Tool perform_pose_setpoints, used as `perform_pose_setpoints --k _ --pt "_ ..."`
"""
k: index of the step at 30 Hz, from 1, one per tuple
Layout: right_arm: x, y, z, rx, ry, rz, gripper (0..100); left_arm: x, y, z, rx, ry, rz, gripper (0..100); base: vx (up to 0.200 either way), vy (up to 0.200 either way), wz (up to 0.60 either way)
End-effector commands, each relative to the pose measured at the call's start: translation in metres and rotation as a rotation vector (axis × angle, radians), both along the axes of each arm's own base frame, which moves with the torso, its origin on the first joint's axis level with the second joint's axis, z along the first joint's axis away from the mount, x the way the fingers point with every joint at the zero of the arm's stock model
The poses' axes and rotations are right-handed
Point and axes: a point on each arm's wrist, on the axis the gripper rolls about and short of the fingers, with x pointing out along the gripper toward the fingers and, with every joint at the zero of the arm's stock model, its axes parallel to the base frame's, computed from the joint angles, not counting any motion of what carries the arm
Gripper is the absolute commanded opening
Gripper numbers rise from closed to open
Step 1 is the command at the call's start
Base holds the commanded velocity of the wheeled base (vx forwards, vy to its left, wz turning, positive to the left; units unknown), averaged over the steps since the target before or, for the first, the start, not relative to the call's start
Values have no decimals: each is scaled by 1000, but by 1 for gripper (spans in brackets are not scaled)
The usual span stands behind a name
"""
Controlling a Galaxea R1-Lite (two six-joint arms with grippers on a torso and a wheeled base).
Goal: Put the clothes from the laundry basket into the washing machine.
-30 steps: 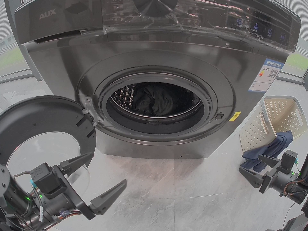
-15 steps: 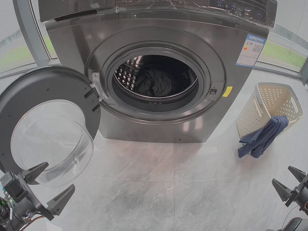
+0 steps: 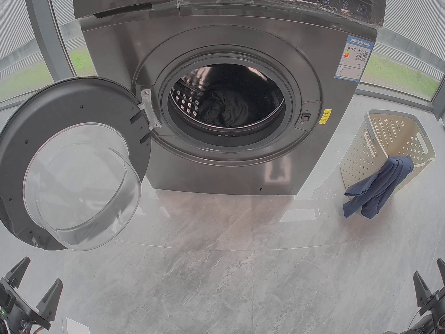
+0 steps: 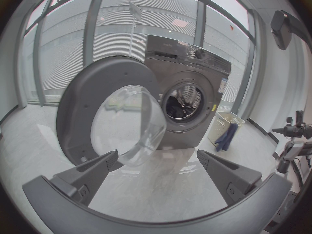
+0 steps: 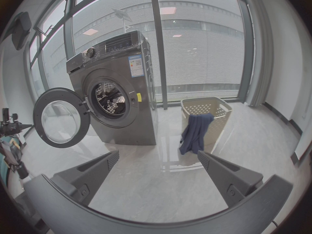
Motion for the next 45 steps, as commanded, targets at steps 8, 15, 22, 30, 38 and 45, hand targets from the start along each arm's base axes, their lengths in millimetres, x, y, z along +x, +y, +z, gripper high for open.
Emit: perform_pose_setpoints --k 8,15,22,30,38,45 --pt "-10 1 -16 -40 -47 -46 100 -25 2 -29 47 -16 240 100 0 0 0" --pt "-10 2 -16 -43 -47 -40 100 -31 -1 -31 47 -84 178 100 0 0 0" --pt "-10 2 -16 -43 -47 -40 100 -31 -3 -31 -65 -75 103 100 0 0 0" --pt "-10 2 -16 -43 -47 -40 100 -31 -2 -31 -76 -75 158 100 0 0 0" --pt "-10 2 -16 -43 -47 -40 100 -31 1 -31 67 -80 280 100 0 0 0" --pt "-10 2 -16 -43 -47 -40 100 -31 2 -33 65 -63 322 100 0 0 0"
